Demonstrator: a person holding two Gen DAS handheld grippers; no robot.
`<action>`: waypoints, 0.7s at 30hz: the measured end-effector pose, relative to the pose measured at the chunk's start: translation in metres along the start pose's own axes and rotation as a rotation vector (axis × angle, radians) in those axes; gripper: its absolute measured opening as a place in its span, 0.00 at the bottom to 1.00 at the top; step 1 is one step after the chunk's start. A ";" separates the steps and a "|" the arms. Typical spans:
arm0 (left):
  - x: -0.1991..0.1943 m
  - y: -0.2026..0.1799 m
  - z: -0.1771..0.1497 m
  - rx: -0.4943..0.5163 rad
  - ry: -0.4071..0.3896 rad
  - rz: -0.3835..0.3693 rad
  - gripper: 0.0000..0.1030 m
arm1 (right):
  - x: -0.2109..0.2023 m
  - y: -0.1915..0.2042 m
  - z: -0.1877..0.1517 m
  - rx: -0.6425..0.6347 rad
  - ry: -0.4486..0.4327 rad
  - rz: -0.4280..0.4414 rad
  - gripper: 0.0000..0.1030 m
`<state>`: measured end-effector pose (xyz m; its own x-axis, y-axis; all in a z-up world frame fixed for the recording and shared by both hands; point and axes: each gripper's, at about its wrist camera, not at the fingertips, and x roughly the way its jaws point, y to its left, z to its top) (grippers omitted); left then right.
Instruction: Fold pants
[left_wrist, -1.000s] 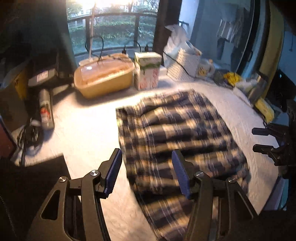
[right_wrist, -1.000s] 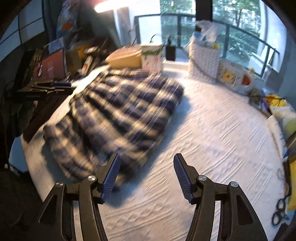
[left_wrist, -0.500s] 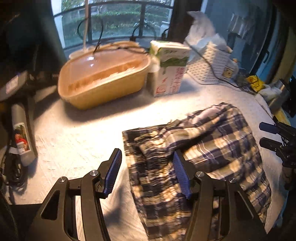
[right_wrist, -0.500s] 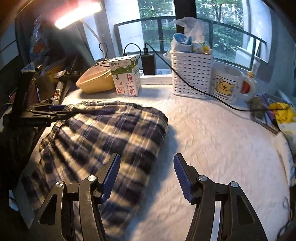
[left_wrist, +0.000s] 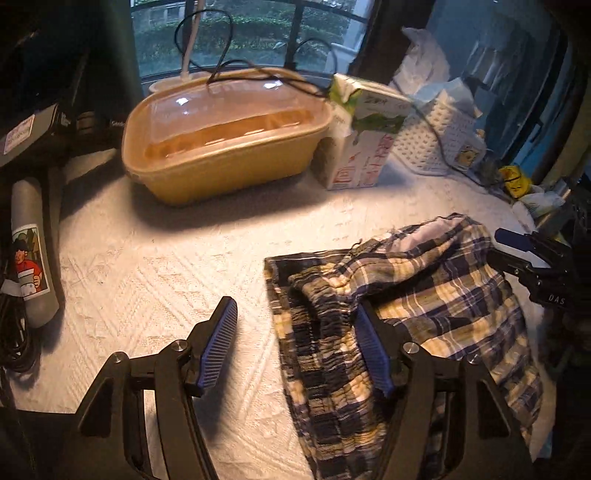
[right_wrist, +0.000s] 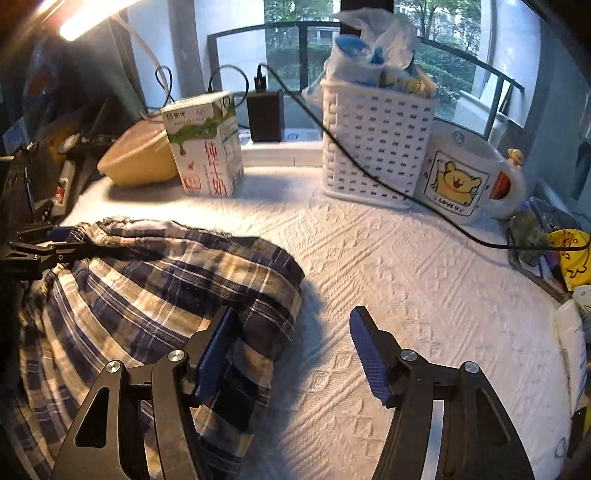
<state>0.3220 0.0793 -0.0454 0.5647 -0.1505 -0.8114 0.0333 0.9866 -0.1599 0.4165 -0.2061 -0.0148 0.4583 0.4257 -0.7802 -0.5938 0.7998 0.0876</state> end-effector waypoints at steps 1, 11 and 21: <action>-0.002 0.000 -0.001 0.003 -0.002 -0.007 0.64 | -0.005 -0.003 -0.001 0.014 -0.010 0.016 0.65; 0.016 -0.001 -0.001 0.029 -0.027 -0.058 0.75 | -0.006 -0.022 -0.011 0.107 -0.012 0.097 0.65; 0.009 -0.011 -0.001 0.019 -0.018 -0.124 0.28 | 0.027 -0.017 -0.002 0.098 0.002 0.187 0.76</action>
<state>0.3264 0.0672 -0.0518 0.5701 -0.2709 -0.7756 0.1199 0.9614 -0.2476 0.4379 -0.2089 -0.0384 0.3451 0.5698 -0.7458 -0.6012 0.7444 0.2905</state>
